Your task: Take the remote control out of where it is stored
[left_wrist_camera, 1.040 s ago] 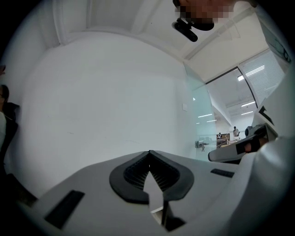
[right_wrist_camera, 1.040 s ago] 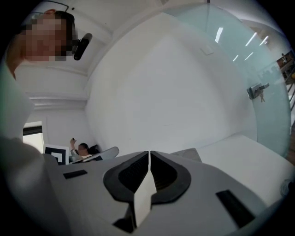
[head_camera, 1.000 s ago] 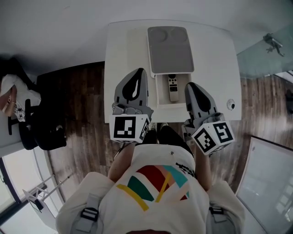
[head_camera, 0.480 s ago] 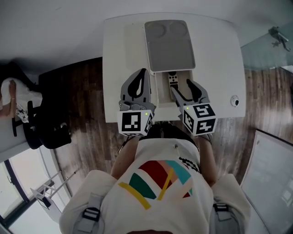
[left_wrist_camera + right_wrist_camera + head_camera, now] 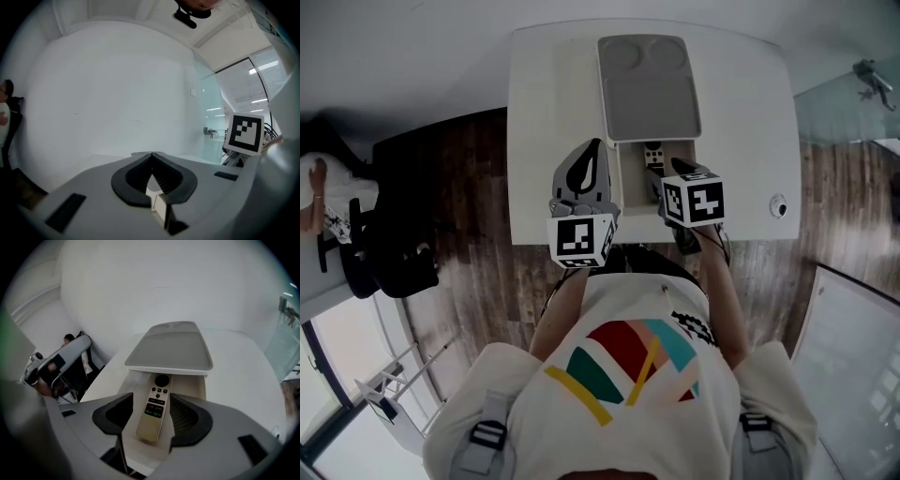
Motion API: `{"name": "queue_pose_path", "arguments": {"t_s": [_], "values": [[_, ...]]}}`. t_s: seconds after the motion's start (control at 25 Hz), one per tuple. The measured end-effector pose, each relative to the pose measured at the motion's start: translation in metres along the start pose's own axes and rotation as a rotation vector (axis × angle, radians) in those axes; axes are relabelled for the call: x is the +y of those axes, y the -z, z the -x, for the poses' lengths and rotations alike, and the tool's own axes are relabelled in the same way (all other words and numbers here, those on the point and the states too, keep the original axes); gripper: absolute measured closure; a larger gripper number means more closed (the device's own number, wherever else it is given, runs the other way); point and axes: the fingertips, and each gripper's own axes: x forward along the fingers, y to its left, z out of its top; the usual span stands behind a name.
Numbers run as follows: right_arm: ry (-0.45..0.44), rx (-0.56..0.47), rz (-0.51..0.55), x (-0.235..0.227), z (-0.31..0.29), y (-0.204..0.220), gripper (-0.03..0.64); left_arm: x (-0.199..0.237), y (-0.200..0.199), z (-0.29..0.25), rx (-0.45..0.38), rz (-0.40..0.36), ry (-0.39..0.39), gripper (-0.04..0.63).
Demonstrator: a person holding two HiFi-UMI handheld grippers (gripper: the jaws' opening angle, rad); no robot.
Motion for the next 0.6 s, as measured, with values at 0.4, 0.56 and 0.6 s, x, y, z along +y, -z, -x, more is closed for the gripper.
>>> {"name": "queue_pose_path", "arguments": {"t_s": [0.4, 0.56, 0.6], "values": [[-0.024, 0.136, -0.155, -0.005, -0.022, 0.012, 0.376, 0.002, 0.022, -0.003, 0.02, 0.029, -0.005, 0.592], [-0.008, 0.216, -0.124, -0.002, -0.031, 0.018, 0.376, 0.003, 0.024, 0.0, 0.021, 0.035, -0.001, 0.592], [0.002, 0.238, -0.116, -0.003, -0.033, 0.021, 0.376, 0.003, 0.024, 0.001, 0.021, 0.037, 0.0, 0.592]]}}
